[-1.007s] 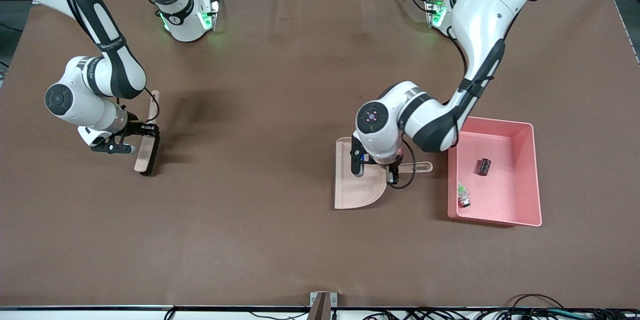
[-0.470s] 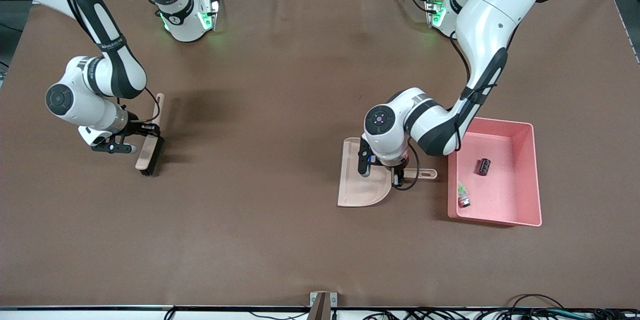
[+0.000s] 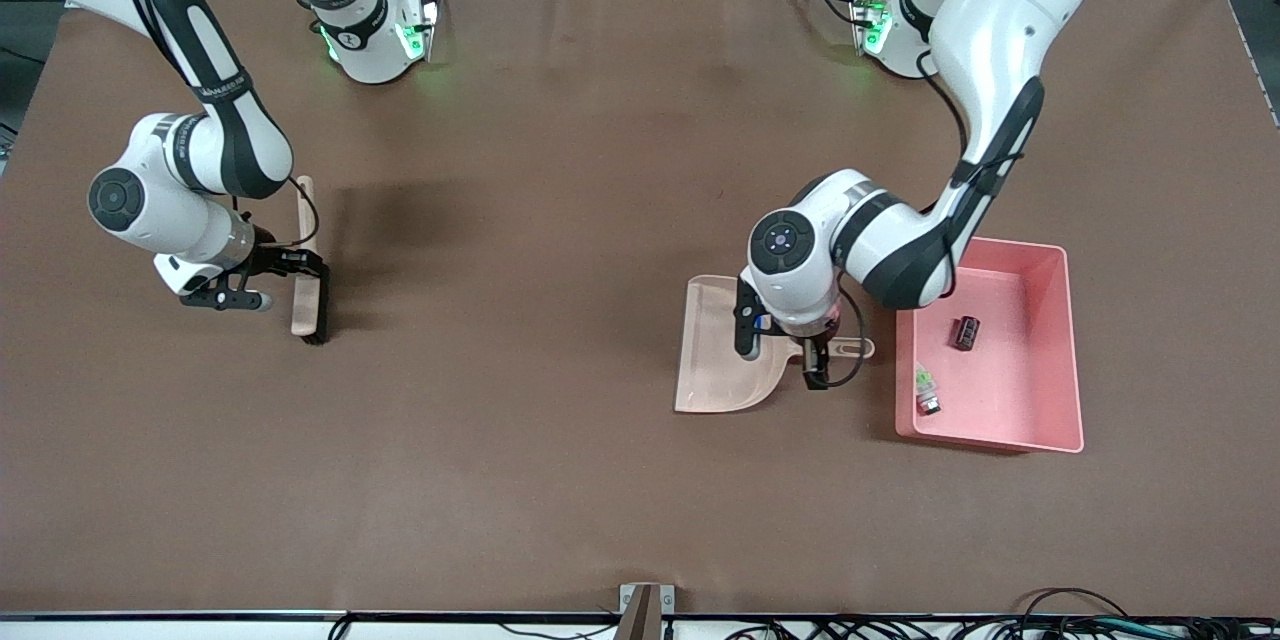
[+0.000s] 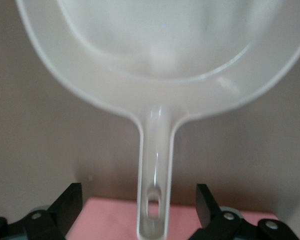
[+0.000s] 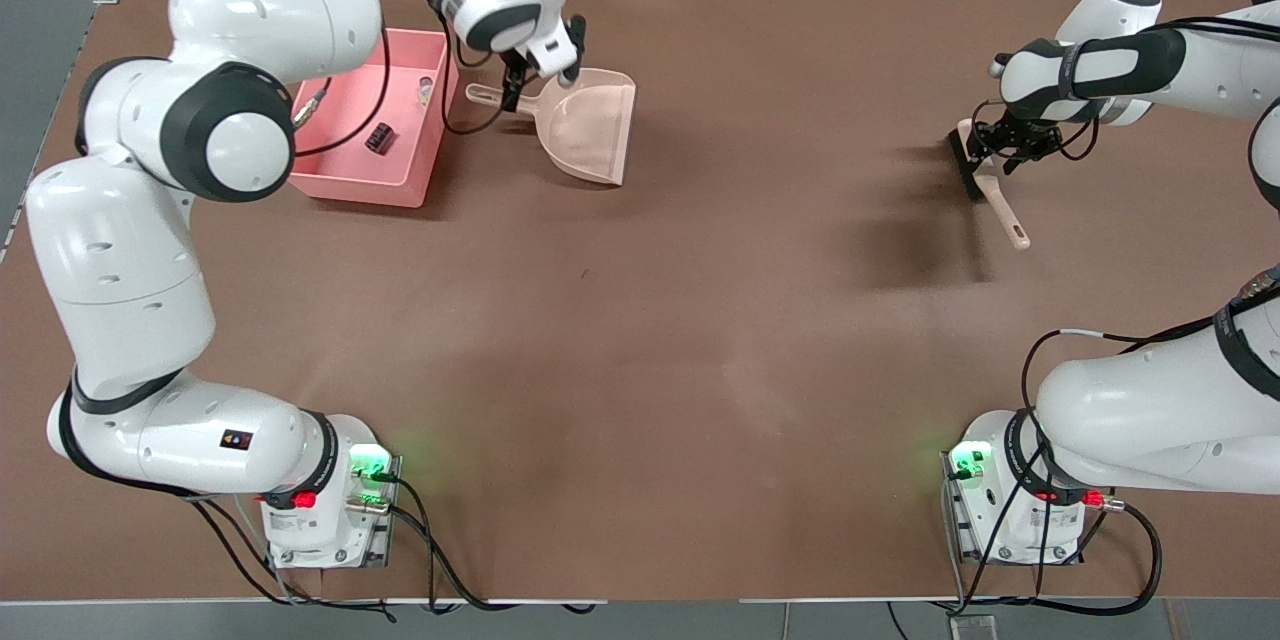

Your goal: Clean e-waste and dump in bin

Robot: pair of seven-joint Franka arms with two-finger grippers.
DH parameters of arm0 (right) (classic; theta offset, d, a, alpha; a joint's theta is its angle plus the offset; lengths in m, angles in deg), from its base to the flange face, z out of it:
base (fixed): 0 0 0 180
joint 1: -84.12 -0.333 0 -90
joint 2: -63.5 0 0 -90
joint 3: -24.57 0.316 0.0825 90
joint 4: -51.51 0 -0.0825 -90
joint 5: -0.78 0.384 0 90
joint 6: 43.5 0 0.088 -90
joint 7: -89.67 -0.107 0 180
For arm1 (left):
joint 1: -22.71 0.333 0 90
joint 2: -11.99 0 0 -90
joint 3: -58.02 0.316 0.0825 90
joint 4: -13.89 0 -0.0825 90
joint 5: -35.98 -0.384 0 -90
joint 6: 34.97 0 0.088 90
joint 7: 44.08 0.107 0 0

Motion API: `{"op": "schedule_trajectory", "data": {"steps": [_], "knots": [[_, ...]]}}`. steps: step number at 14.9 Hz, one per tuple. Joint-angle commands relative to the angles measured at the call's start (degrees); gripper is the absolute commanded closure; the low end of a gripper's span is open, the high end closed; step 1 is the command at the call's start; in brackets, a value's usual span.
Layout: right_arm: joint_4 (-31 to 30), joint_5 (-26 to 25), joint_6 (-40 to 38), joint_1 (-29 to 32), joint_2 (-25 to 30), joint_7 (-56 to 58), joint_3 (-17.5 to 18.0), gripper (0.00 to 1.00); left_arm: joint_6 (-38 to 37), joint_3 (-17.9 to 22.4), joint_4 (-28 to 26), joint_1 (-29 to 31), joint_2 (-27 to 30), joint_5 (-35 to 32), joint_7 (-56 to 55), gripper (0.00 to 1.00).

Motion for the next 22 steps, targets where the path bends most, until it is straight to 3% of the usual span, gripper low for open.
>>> {"op": "schedule_trajectory", "data": {"steps": [1,4,9,12,15,19,22], "knots": [[4.43,0.27,-7.56,-0.47,3.41,0.06,0.94,0.04,-9.04,0.02,5.61,0.09,2.3,2.49,0.01,0.0],[13.65,0.18,-19.34,-1.08,5.69,0.06,0.85,0.0,-15.3,0.37,8.35,2.45,6.68,6.0,-6.29,0.0],[26.66,0.18,-33.15,-1.26,9.3,0.41,0.76,0.0,-15.49,0.28,8.61,11.76,15.3,10.65,-19.22,0.0],[35.01,0.18,-41.59,-1.35,9.48,0.59,0.58,0.0,-15.05,0.28,14.84,18.52,15.14,11.63,-18.98,0.0],[43.02,-0.61,-48.72,-3.45,9.39,0.76,-0.2,0.0,-15.49,0.45,14.86,24.33,18.81,16.71,-20.29,0.0],[49.09,-0.7,-51.64,-12.14,9.22,-0.03,-9.5,0.0,-20.83,0.28,14.59,28.57,22.33,18.22,-20.99,0.0],[49.8,0.17,-51.55,-15.85,9.3,0.14,-14.52,0.0,-25.14,1.16,14.59,28.75,23.48,25.69,-35.7,0.0]]}}
